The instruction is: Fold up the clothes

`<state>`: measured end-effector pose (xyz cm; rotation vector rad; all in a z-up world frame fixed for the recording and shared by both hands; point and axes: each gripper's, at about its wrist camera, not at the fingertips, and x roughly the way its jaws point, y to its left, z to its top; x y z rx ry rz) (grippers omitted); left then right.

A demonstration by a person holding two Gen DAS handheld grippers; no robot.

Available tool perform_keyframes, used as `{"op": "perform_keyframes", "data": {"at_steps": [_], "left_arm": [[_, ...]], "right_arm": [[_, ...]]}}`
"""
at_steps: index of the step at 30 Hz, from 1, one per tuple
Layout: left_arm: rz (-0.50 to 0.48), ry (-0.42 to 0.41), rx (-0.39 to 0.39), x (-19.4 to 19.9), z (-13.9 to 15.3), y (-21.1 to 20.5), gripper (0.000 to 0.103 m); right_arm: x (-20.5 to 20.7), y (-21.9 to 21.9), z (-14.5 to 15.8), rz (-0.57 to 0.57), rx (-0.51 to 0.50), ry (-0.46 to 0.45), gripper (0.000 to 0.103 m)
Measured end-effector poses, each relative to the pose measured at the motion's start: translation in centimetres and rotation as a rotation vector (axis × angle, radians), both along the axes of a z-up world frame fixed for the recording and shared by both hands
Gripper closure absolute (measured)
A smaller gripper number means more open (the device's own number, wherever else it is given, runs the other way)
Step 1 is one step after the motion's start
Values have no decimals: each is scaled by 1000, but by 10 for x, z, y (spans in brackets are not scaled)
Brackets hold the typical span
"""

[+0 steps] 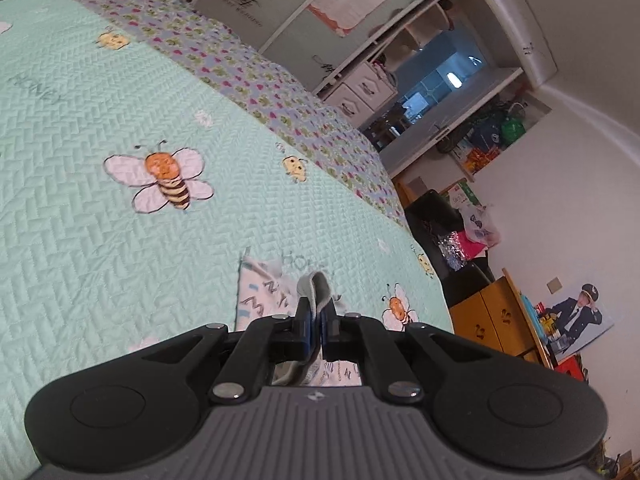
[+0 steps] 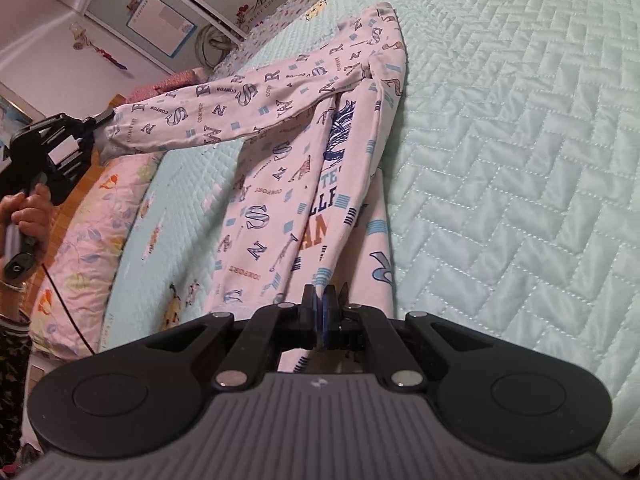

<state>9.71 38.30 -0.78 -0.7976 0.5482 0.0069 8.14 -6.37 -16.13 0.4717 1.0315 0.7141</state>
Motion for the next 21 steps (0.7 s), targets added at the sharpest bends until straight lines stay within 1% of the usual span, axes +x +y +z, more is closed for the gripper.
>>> {"op": "perform_keyframes", "data": {"at_steps": [6,10,15,21], "left_arm": [[35,17,-28,-9,-10,8,100],[54,24,-43,-22,-14,13,100],[51,43,-74,-32,-23,11,100],[56,69,-83,-41,-32,6,100]], "right_arm": [[-1,-6,3,-19,-45,-16,100],[1,-9,2,-23,-47,-14,100],[2,-6,2,-17,-51,-15,100],[2,-6,2,-19,-50,-13,100]]}}
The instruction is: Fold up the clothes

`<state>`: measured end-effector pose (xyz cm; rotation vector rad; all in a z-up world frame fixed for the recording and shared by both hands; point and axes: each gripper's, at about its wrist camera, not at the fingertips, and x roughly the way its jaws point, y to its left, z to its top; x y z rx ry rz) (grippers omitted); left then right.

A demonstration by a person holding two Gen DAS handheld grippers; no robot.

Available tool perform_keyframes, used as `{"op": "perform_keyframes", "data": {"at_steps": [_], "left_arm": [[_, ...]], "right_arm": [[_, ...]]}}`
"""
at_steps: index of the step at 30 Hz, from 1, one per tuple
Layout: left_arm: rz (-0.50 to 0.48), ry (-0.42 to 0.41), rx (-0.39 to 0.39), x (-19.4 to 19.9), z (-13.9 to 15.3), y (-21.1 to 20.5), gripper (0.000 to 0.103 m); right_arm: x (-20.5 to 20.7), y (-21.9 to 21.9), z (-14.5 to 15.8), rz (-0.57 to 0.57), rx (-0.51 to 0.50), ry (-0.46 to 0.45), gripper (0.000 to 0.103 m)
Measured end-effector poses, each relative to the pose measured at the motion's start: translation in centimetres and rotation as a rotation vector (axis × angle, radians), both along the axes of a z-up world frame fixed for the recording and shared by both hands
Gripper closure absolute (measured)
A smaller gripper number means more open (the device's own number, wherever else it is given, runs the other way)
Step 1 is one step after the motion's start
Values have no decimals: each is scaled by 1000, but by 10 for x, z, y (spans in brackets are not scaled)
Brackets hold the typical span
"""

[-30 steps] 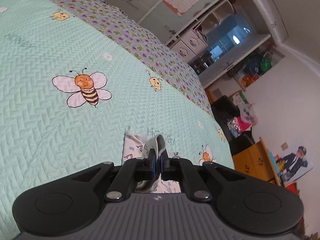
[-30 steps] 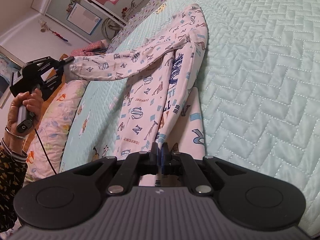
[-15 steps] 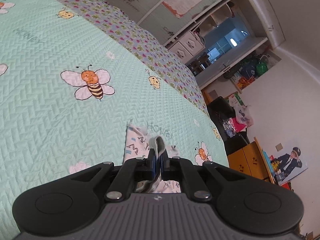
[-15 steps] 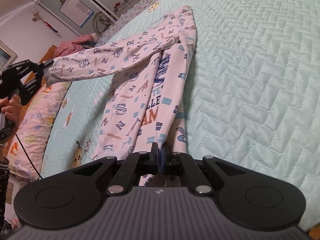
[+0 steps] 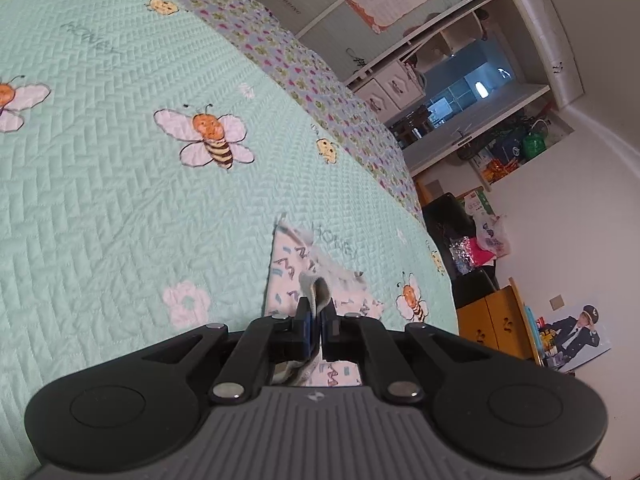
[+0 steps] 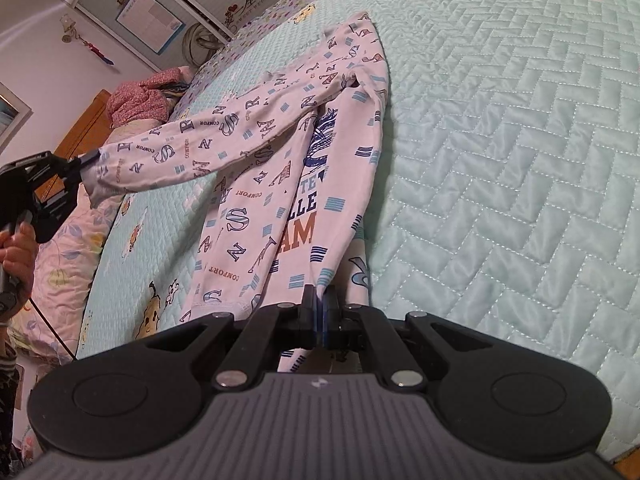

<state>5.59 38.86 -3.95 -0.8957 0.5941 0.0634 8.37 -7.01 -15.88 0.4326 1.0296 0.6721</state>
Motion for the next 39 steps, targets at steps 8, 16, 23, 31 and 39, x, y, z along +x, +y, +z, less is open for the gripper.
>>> {"op": "perform_keyframes", "data": {"at_steps": [8,16,23,31,39], "left_arm": [[73,80,7,-15,-26,1,100],[74,110,3,-24,-36,-2,100],[105,115,6,-19,-32,9,100],[76,67,72,24,7,24,100],[171,87,88,64,16,59,100]], "right_arm": [[-1,3,1,5,15,-4,100],[0,7,1,21,1,-14,100],[-4,13,12,89,-105,-107,100],[-15,19,41,204,-244,-310,100],[-51,58,49,600,-605,-625,99]]}}
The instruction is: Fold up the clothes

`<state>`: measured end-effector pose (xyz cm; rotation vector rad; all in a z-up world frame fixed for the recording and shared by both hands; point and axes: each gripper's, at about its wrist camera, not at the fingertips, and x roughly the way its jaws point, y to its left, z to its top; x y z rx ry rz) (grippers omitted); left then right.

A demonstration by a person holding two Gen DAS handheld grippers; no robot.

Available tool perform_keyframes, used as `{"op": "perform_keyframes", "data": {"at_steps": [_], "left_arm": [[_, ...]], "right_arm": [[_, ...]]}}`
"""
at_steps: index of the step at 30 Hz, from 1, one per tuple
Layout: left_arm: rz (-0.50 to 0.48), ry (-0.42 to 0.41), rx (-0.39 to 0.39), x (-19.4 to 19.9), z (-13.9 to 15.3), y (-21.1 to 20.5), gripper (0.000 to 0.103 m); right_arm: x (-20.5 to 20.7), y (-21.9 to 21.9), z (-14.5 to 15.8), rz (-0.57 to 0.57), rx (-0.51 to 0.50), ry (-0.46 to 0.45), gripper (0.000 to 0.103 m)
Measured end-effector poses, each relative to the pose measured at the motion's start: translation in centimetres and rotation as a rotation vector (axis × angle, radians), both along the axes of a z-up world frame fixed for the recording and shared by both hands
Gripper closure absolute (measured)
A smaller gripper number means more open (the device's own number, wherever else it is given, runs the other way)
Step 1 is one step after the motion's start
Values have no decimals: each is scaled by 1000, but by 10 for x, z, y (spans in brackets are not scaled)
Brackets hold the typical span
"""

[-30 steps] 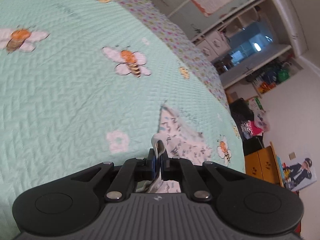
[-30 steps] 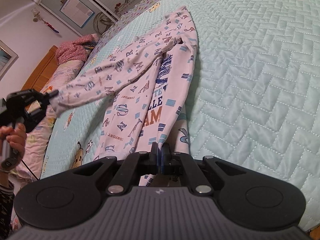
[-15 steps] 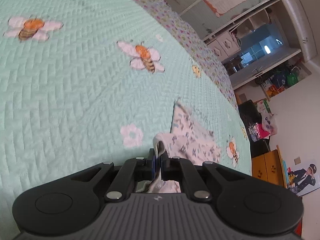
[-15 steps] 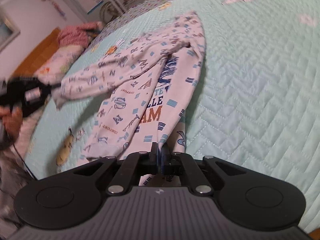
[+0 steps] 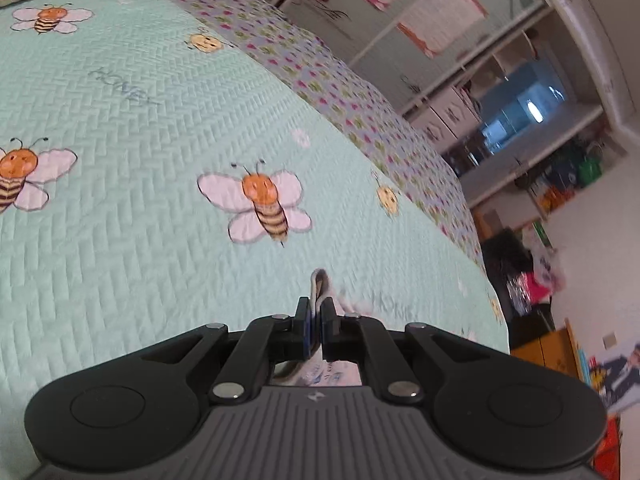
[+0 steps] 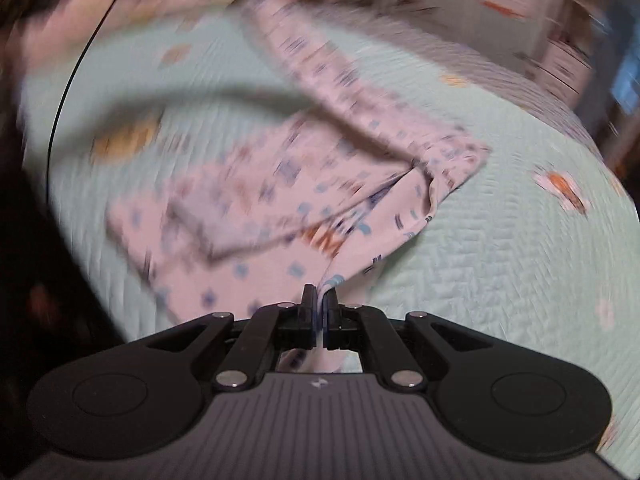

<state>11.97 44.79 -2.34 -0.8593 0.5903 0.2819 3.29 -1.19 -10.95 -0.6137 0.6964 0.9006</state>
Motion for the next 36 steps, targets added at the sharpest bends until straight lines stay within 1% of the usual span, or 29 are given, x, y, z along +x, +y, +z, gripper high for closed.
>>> {"op": "perform_keyframes", "data": {"at_steps": [2,3,4,5,6,7,10,11,14,15,18,21,23,24,25,27,28,32,34,36], "left_arm": [[-9,-5,-6,7,-1,4,100],[-23,-3,-10,9,-3,3,100],[-39,-1,-15,11,-5,1,100],[-55,1,-20,13,-7,-1,100],[-70,5,-20,14,-8,-4,100],[-85,8,-19,15,-9,-7,100],[-124,-4,-42,17,-11,-16,100],[-137,-9,-51,18,-11,-19,100],[-181,-27,-64,22,-8,-32,100],[-200,-34,-63,25,-5,-37,100],[-261,-52,-50,37,9,-57,100],[-318,-69,-21,55,29,-79,100],[-354,-85,2,71,44,-96,100],[-374,-96,10,79,52,-105,100],[-398,-108,21,87,60,-116,100],[-450,-138,46,101,77,-139,100],[-478,-155,60,109,85,-152,100],[-573,-231,85,136,110,-200,100],[-612,-262,97,147,118,-222,100],[-635,-276,124,154,121,-242,100]], "right_arm": [[0,3,-8,16,-12,25,98],[3,2,-11,7,10,79,94],[7,0,-13,-10,36,132,85],[12,-5,-14,-45,71,183,82],[18,-9,-15,-83,109,232,78],[25,-15,-16,-130,157,279,76],[53,-43,-13,-300,352,409,75],[63,-50,-12,-351,406,434,75],[89,-53,-12,-441,445,384,75],[96,-48,-14,-448,444,371,75],[120,-32,-29,-493,485,412,75],[140,-17,-41,-505,524,436,75],[152,-8,-47,-503,506,430,75],[158,-7,-49,-506,506,421,80],[162,-10,-50,-515,515,422,88],[172,-24,-51,-548,552,443,100],[176,-31,-51,-565,569,448,100],[183,-68,-45,-647,604,406,100],[187,-81,-45,-680,600,382,101],[191,-93,-46,-710,594,359,103]]}}
